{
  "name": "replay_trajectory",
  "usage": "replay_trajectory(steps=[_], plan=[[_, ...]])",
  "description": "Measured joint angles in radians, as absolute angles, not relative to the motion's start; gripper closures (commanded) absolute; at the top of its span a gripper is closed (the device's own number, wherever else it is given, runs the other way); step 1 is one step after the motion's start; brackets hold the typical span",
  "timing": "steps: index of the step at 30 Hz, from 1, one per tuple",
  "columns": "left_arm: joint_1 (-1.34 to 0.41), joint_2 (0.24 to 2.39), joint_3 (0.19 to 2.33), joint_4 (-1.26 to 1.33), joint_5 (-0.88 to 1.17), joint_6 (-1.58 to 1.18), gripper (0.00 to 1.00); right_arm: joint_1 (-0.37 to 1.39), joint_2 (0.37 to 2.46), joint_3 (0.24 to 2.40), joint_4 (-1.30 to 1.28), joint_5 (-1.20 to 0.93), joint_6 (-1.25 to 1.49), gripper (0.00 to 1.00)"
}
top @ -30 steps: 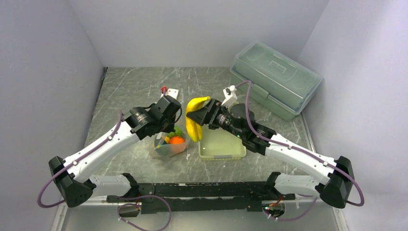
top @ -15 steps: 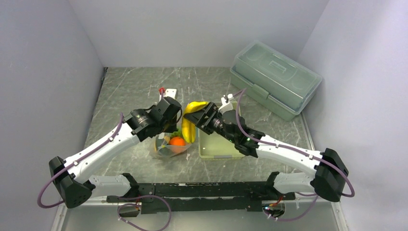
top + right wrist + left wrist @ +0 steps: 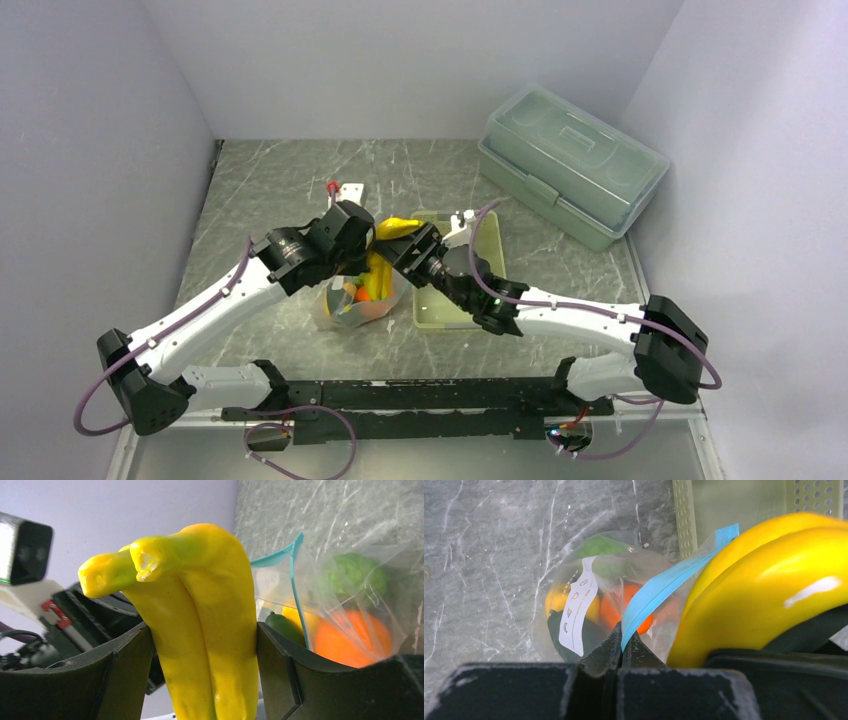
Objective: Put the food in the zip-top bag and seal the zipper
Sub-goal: Place the fake fruit in the zipper food storage bag.
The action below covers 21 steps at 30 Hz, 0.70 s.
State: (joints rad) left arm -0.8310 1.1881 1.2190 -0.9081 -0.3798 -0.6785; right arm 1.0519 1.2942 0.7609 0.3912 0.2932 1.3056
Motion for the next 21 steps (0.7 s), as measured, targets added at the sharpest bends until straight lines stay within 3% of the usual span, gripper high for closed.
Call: replay_trajectory(steps=[21], plan=[[-0.832,1.188,1.253,-0.927,-0.333,-0.675,1.0,1.219,1.386,0.78,0.271,0.586,1.229,0.43]])
